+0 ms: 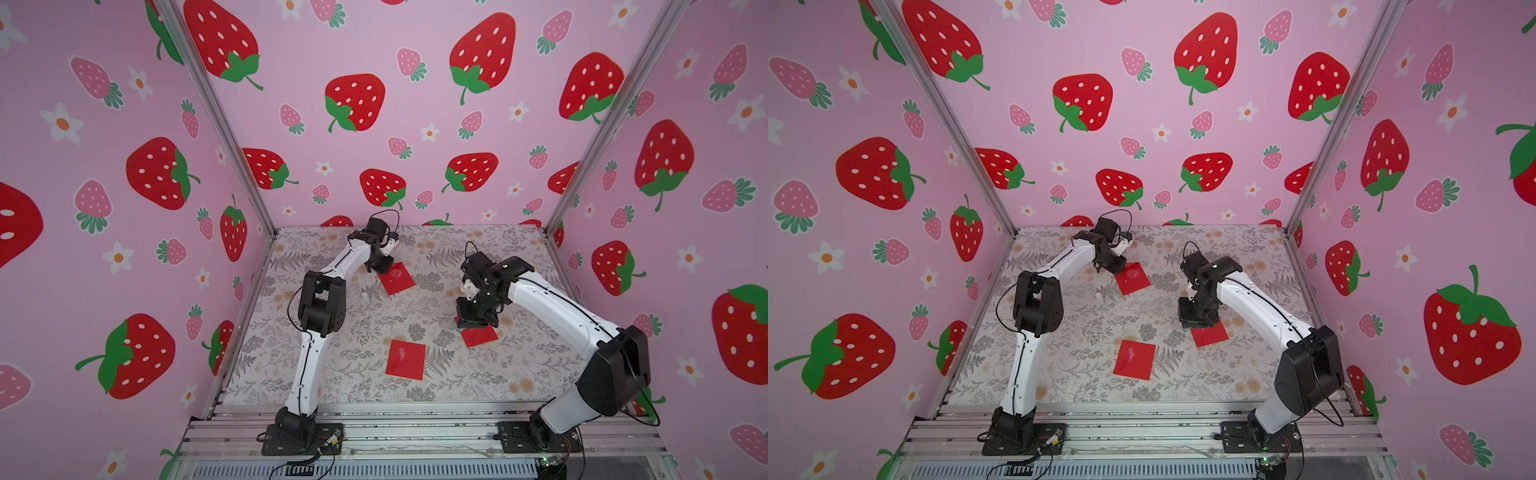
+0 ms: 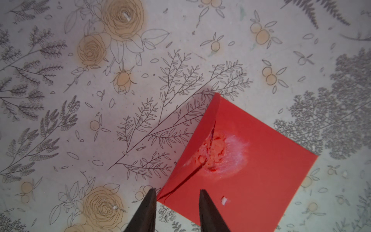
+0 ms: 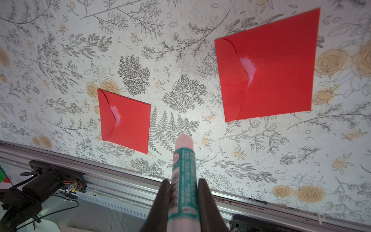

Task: Seal the envelope with a glue stick
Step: Move the envelope to the center of the board.

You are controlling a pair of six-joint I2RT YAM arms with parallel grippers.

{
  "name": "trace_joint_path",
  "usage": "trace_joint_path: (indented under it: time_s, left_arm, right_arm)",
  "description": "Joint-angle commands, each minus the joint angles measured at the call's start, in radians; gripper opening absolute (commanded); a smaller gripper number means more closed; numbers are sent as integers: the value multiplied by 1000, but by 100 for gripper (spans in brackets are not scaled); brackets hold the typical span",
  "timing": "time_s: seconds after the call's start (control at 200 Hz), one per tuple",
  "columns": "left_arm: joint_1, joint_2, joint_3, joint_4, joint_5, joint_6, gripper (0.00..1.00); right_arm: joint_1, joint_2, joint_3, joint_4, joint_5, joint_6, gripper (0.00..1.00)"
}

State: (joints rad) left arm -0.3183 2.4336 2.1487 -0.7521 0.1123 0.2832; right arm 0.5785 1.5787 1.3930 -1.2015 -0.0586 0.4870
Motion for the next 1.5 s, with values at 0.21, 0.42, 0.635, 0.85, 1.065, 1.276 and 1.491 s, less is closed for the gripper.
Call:
trace_joint_path:
  time_s: [0.21, 0.42, 0.635, 0.85, 1.065, 1.276, 1.491]
  left_arm:
    - [17, 58, 128, -64, 14, -7, 37]
    - [16, 90, 169, -104, 13, -10, 34]
    - [15, 91, 165, -125, 18, -18, 31]
    - [14, 99, 179, -146, 46, -31, 29]
    - [13, 144, 257, -201, 52, -29, 26]
    - [12, 157, 282, -204, 41, -26, 26]
    - [12, 184, 331, -240, 43, -21, 18]
  right_arm:
    - [19, 23, 30, -29, 6, 7, 0]
    - [22, 36, 38, -30, 3, 5, 0]
    - [30, 40, 46, -32, 5, 7, 0]
    - [39, 33, 39, -33, 11, 13, 0]
    - [48, 25, 32, -29, 14, 20, 0]
    - [52, 23, 30, -30, 17, 18, 0]
    - [55, 20, 24, -24, 18, 22, 0]
